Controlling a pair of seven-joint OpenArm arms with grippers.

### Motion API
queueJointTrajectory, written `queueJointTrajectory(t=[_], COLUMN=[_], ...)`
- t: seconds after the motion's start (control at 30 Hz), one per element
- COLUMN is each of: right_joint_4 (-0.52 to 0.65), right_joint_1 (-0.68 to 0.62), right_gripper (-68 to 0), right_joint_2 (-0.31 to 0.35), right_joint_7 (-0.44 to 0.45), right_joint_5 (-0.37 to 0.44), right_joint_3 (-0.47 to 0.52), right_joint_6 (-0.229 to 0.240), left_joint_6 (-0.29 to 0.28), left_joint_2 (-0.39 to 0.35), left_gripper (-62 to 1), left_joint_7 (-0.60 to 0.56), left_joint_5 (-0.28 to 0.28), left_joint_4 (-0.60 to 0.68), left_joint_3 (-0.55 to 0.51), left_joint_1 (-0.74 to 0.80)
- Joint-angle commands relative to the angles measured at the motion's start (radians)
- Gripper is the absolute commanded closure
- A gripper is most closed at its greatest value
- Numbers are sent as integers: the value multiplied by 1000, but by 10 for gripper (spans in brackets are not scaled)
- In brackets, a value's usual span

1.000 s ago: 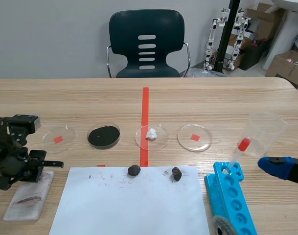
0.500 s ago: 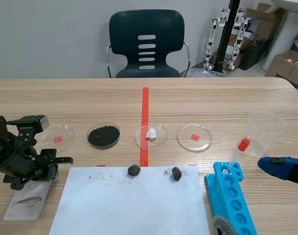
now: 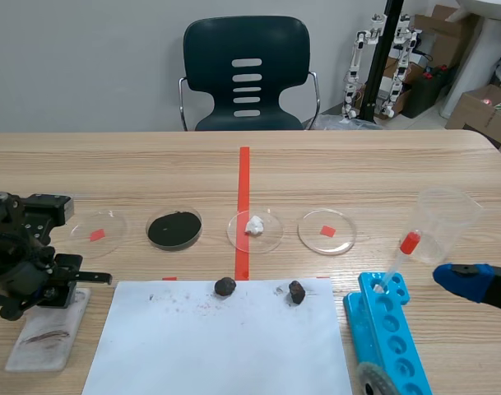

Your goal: Rub the mineral on the streak plate

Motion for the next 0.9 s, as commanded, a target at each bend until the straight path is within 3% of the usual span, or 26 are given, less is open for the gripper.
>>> queueJointTrajectory(t=[0.0, 0.17, 0.27, 0.33, 0.53, 0.73, 0.87], right_joint_4=[21, 21, 21, 21, 21, 21, 21], right_joint_1=[9, 9, 9, 9, 9, 9, 9], right_gripper=[-591, -591, -591, -591, -591, -591, -591], right_joint_2=[0, 0, 0, 0, 0, 0, 0], right_joint_7=[15, 15, 15, 15, 15, 15, 15], right_joint_5=[4, 4, 4, 4, 4, 4, 4], right_joint_3=[3, 3, 3, 3, 3, 3, 3], right_joint_6=[0, 0, 0, 0, 0, 0, 0], left_joint_6=[30, 52, 51, 39, -24, -69, -83], left_joint_2=[-28, -27, -27, -27, -20, -16, -16], left_gripper=[-90, -90, -90, -90, -90, -90, -90], left_joint_7=[22, 22, 22, 21, -17, -35, -40], left_joint_5=[49, 68, 49, 12, -184, -291, -326], left_joint_4=[-9, -9, -9, -9, -9, -9, -9], left_joint_3=[-8, -7, -7, -7, -7, -7, -7], left_joint_1=[14, 14, 14, 14, 22, 27, 31])
